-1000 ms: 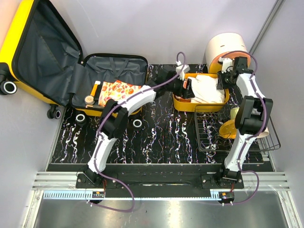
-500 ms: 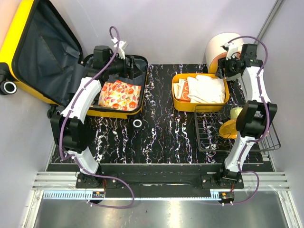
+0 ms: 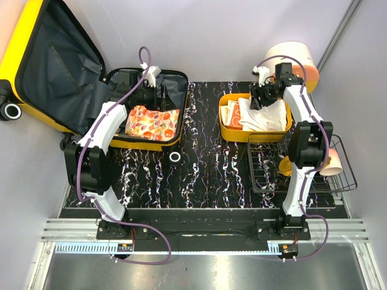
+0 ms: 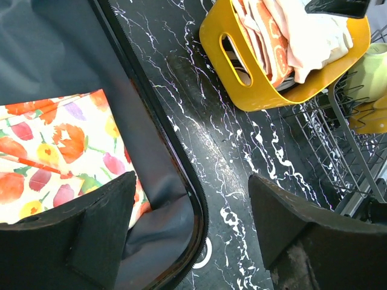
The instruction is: Open, take out, and arrange the luggage
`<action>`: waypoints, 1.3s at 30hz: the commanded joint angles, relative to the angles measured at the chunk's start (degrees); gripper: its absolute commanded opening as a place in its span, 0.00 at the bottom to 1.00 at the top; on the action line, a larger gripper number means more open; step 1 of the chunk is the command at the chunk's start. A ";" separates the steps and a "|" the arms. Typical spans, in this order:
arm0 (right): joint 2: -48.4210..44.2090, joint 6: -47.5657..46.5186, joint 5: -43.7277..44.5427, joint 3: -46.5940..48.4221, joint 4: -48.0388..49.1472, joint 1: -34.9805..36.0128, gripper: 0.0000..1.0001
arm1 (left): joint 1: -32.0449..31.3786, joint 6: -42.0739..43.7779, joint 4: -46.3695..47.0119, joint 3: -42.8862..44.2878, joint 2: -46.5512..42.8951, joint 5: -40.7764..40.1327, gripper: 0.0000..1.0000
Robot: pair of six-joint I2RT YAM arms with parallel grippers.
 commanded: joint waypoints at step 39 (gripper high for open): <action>-2.13 -17.76 3.01 -4.82 -17.34 -0.36 0.00 | 2.99 4.71 -4.49 -1.40 -4.43 1.03 0.76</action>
